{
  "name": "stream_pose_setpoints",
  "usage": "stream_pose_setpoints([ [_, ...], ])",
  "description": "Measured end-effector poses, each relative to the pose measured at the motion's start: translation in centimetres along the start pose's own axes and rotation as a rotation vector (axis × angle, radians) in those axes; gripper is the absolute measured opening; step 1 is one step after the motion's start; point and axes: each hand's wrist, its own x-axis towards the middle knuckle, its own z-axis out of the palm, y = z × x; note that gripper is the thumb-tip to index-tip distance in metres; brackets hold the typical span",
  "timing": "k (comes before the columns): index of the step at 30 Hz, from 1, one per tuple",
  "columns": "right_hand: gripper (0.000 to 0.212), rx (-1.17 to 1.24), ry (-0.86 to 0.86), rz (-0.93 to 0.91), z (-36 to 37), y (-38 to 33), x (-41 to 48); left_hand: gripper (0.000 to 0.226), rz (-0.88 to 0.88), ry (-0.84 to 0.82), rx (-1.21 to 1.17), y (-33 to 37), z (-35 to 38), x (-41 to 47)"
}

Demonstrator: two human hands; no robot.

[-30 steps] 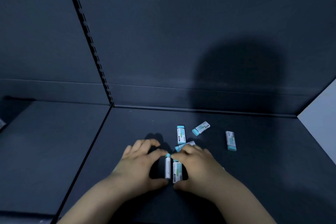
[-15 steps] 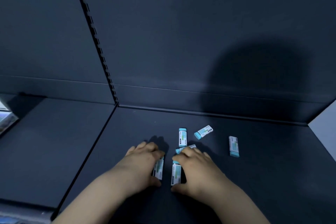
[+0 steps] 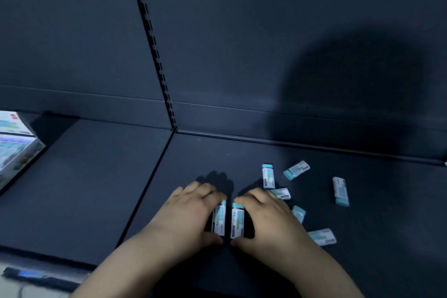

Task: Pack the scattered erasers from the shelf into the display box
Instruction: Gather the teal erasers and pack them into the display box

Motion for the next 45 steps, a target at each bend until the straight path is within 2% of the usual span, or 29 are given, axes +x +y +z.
stream_pose_setpoints([
  [6, 0.055, -0.009, 0.078, 0.061, 2.8, -7.3, 2.6, 0.076, 0.092, 0.045, 0.053, -7.0, -1.7, -3.3],
  [12, 0.064, 0.039, 0.188, 0.097, 6.2, -16.9, 6.1, 0.082, 0.232, 0.219, 0.050, -16.9, -2.5, -7.4],
  [19, 0.061, 0.018, 0.228, 0.125, 7.8, -22.5, 6.9, 0.075, 0.305, 0.303, 0.019, -20.8, -3.3, -10.7],
  [26, 0.061, 0.076, 0.199, 0.033, 9.0, -24.3, 8.8, 0.074, 0.194, 0.339, 0.037, -22.4, -3.5, -13.2],
  [32, 0.054, 0.154, 0.237, 0.010, 10.5, -27.3, 11.2, 0.056, 0.130, 0.430, 0.068, -25.6, -5.0, -15.1],
  [37, 0.059, 0.098, 0.141, -0.063, 11.4, -32.1, 14.4, 0.076, 0.107, 0.409, 0.085, -31.1, -5.0, -17.6],
  [42, 0.064, 0.063, 0.168, -0.052, 12.4, -37.4, 18.9, 0.065, 0.109, 0.401, 0.017, -38.2, -7.4, -19.2],
  [45, 0.068, 0.059, 0.212, -0.037, 13.5, -40.1, 21.6, 0.063, 0.060, 0.413, 0.078, -42.7, -8.3, -19.8],
])
